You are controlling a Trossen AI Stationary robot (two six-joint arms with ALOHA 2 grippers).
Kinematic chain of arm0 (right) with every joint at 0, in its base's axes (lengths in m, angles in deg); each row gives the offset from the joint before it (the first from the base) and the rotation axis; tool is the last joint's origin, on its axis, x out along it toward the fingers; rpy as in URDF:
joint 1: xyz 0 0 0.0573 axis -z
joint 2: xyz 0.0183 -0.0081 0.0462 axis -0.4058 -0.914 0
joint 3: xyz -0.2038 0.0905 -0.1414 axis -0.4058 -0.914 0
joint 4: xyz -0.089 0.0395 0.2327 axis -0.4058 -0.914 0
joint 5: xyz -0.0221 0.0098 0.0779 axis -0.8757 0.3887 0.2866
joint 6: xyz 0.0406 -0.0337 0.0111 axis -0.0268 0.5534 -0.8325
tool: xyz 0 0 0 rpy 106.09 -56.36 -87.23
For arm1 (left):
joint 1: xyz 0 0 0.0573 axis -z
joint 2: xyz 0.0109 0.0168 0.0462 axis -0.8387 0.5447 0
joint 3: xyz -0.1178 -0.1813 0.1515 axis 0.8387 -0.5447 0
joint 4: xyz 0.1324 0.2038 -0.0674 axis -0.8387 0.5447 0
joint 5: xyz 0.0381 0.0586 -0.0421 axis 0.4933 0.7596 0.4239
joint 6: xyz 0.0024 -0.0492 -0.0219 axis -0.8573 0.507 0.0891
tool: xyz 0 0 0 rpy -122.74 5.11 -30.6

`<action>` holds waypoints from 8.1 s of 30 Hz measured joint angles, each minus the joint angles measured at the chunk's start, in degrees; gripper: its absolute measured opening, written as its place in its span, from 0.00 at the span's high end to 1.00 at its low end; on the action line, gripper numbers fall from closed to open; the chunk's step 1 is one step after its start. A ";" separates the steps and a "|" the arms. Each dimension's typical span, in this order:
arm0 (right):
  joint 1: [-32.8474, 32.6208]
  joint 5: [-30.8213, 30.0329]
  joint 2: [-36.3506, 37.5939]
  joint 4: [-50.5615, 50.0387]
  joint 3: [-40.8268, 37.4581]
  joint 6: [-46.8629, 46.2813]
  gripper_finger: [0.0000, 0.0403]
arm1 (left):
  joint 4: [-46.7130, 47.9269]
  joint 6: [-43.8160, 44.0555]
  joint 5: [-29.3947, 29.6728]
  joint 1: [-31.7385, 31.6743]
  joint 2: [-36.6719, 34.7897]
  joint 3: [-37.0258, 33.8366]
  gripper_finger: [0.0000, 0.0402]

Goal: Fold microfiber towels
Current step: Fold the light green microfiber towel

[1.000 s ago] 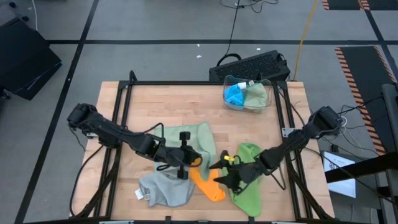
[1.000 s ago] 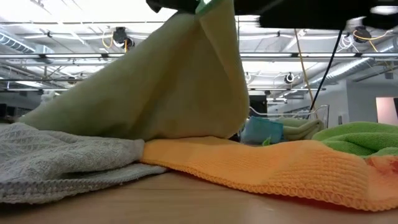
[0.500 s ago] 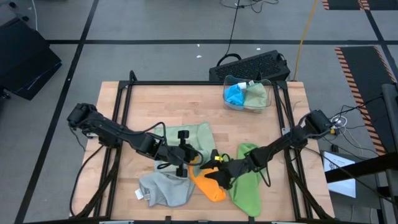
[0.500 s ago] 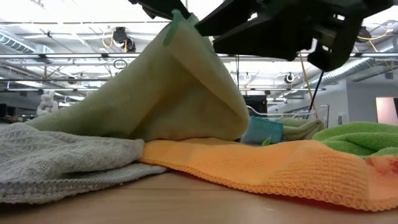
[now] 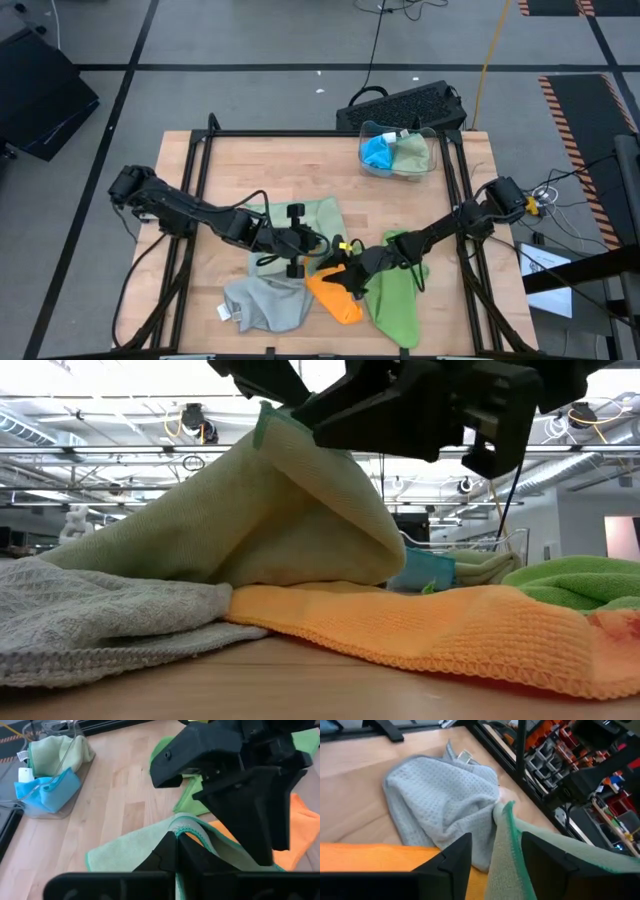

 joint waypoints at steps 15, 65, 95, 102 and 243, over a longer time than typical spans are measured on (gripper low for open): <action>1.50 0.09 -0.48 3.50 0.00 -4.47 0.56 | -1.40 0.00 -0.22 -0.61 0.00 0.00 0.97; -4.72 -8.94 4.20 -15.14 -1.20 -9.50 0.60 | 2.55 5.66 -0.44 -2.82 0.52 -3.15 0.96; -1.60 -26.00 -19.71 11.85 7.08 10.97 0.90 | 2.96 5.11 -0.56 -3.93 0.52 -3.10 0.99; -1.18 -28.06 -19.27 11.29 7.06 8.17 0.99 | 3.07 4.46 -0.57 -3.93 0.52 -3.08 0.95; 1.76 -25.04 44.24 -21.28 -19.78 -26.44 1.00 | -4.32 23.08 16.03 21.53 30.41 5.44 0.46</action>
